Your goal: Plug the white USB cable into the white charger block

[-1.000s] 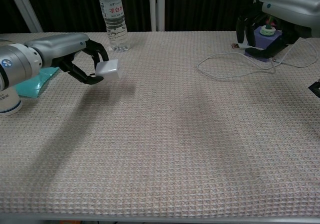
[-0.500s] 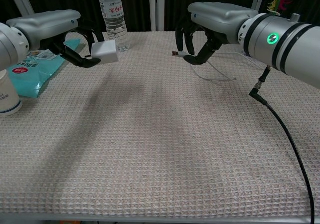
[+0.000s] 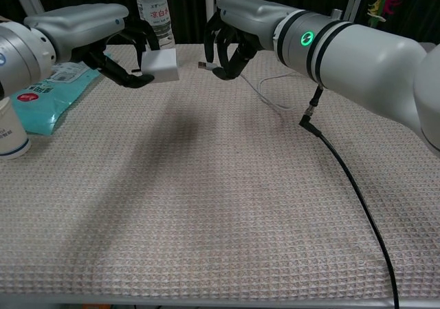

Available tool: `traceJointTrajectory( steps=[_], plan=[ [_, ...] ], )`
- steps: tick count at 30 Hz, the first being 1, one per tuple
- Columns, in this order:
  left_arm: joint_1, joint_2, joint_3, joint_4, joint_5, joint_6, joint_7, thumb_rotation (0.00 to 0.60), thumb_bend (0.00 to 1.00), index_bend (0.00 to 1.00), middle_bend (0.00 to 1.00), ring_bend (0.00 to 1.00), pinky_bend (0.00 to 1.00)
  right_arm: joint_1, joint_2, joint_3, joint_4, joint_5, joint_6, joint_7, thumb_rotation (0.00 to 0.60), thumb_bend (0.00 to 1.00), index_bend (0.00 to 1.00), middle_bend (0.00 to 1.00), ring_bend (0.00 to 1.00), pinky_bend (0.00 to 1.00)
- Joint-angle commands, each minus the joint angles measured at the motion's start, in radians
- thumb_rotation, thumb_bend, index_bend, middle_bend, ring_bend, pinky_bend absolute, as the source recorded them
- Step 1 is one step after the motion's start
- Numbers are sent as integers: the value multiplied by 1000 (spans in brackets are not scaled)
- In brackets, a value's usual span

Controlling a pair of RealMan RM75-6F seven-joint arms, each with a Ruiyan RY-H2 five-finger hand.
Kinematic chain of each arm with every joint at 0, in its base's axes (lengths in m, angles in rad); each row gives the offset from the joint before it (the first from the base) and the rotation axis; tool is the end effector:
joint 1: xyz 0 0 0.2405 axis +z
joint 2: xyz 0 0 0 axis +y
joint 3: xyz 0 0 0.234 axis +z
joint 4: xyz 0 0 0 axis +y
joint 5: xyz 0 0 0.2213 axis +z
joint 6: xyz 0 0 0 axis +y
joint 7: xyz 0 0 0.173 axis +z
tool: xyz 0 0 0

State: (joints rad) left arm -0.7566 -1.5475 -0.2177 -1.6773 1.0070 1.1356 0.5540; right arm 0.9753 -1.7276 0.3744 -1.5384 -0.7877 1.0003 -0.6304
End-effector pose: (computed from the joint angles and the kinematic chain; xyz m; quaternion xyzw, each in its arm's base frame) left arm -0.0789 0.3421 -0.0185 -0.7154 -0.3607 -0.4046 0.4409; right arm 0.0036 -0.3688 -0.0625 0.7255 -0.3910 0.4156 0.3848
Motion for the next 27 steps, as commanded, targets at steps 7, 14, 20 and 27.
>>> traceJointTrajectory(
  steps=[7, 14, 20, 27],
  plan=[
    [-12, 0, 1, -8, -16, -2, 24, 465, 380, 452, 418, 197, 43, 38, -18, -2, 19, 44, 9, -22, 600, 332, 579, 554, 247, 113],
    [-21, 1, 3, -10, -29, -7, 38, 469, 380, 452, 417, 197, 43, 57, -22, -7, 21, 57, 16, -19, 600, 332, 579, 554, 247, 113],
    [-30, 1, 3, -14, -45, -12, 51, 470, 379, 452, 416, 197, 43, 74, -29, -15, 26, 67, 23, -29, 600, 332, 579, 554, 246, 112],
    [-40, 2, 0, -18, -57, -16, 53, 469, 379, 452, 415, 197, 43, 91, -39, -18, 35, 78, 28, -35, 600, 333, 579, 554, 247, 112]
  ],
)
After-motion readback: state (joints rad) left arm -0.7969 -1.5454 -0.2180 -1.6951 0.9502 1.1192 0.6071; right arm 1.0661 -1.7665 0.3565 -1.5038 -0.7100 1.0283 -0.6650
